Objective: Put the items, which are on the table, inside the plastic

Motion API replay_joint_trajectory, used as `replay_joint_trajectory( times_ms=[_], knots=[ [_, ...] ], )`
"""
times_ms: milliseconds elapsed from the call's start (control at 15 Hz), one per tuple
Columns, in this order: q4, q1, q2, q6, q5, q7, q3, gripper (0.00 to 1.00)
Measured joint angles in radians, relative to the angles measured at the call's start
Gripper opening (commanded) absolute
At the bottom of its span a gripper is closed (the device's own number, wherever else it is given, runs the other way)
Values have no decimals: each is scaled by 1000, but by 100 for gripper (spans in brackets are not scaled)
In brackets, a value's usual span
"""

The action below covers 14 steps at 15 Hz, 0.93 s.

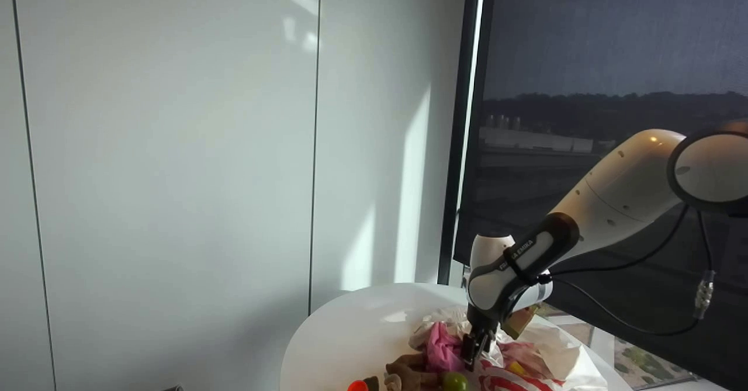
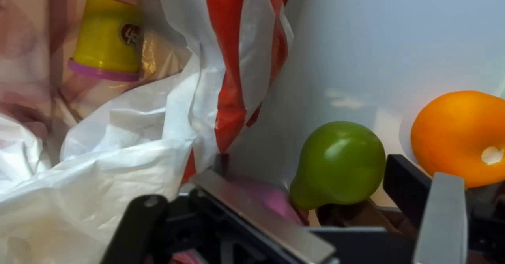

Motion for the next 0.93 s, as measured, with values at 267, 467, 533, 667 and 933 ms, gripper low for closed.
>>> replay_joint_trajectory(
  times_ms=[267,467,533,667,933],
  knots=[
    [36,14,65,22,0,109,-1,100],
    [63,24,112,48,-1,169,-7,100],
    [72,27,125,50,3,188,-7,100],
    [89,34,141,53,6,220,-7,100],
    [107,51,172,52,9,274,-7,100]
  ],
)
